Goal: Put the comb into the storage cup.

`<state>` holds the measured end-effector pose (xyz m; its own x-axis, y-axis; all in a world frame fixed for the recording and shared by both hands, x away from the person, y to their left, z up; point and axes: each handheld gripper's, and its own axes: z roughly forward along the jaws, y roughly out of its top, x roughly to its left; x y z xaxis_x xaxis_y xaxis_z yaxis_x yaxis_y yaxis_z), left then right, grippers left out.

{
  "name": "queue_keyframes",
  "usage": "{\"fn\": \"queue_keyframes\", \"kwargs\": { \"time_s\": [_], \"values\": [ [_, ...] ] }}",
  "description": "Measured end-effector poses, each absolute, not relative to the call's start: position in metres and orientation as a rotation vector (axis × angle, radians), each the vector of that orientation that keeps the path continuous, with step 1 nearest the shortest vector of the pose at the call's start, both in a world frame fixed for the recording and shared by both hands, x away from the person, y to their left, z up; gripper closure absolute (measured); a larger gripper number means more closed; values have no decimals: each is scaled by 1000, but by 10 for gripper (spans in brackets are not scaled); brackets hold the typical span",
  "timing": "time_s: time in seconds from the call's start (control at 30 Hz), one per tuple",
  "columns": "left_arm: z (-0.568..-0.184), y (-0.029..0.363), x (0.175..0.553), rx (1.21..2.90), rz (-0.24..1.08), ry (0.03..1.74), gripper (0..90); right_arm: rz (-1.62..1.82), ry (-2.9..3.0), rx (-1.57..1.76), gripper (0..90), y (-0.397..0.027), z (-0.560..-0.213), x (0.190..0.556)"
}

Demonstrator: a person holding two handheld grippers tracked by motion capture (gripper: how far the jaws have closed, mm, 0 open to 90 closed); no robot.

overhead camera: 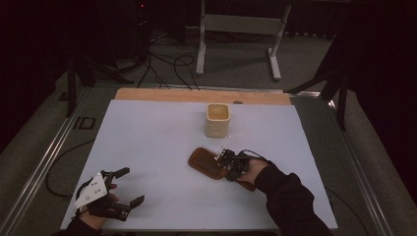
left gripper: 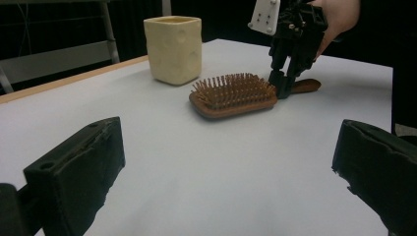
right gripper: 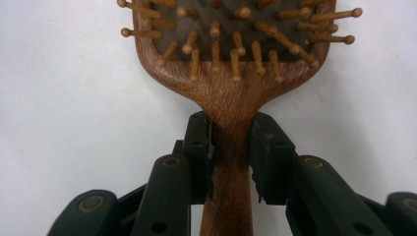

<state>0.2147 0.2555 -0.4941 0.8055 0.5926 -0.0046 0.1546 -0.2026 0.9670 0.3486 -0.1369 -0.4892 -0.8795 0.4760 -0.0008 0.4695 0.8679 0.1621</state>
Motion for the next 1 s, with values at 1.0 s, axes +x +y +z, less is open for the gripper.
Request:
{"fn": "queue_keyframes", "kwargs": {
  "time_s": [1.0],
  "values": [
    [-494, 255, 215, 1762, 442, 583, 1, 578, 2802, 762, 731, -152, -486, 314]
  ]
}}
